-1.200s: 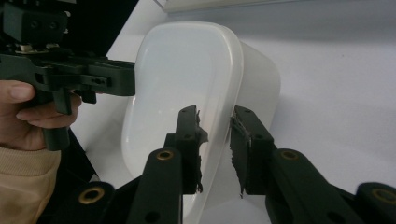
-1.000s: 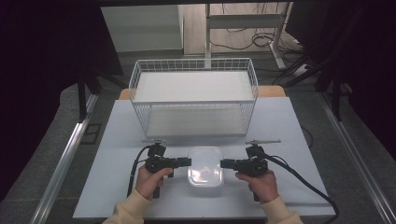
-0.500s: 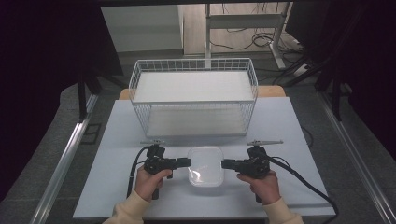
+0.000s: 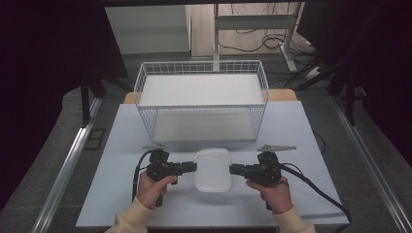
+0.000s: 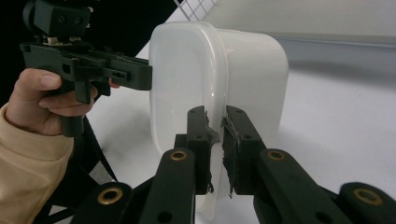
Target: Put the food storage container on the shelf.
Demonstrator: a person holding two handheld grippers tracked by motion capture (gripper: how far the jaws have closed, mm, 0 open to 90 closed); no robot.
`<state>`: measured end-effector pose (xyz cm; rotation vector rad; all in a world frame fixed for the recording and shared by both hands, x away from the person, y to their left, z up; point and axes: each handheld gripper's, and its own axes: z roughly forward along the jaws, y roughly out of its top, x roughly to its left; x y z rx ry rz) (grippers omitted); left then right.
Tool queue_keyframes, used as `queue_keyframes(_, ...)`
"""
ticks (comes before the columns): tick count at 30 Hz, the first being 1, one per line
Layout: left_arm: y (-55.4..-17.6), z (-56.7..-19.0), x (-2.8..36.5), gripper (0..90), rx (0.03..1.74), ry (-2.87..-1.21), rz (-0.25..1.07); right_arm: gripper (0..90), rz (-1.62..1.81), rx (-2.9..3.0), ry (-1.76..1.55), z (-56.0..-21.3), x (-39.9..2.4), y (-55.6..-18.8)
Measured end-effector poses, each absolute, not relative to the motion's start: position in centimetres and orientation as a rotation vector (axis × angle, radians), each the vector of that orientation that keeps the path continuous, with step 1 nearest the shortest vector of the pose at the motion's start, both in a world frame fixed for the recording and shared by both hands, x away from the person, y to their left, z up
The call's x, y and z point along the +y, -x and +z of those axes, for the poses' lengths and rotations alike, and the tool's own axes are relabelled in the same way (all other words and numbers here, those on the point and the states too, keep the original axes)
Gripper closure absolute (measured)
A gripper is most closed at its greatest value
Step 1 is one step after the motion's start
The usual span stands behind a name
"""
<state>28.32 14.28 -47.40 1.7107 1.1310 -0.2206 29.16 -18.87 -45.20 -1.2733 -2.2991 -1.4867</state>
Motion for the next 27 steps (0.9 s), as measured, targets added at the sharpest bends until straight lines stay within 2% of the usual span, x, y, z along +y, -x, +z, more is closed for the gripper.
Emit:
queue_keyframes(15,-28.5,-45.6,14.2,77.6,1.101,-1.720,-0.177,81.0,-1.546,-2.361,1.231,-43.5,-18.8,-28.8)
queue_keyframes(27,-29.7,-43.7,14.3,77.1,1.093,-1.710,-0.148,81.1,-1.603,-2.385,1.192,-41.8,-18.6,-30.2)
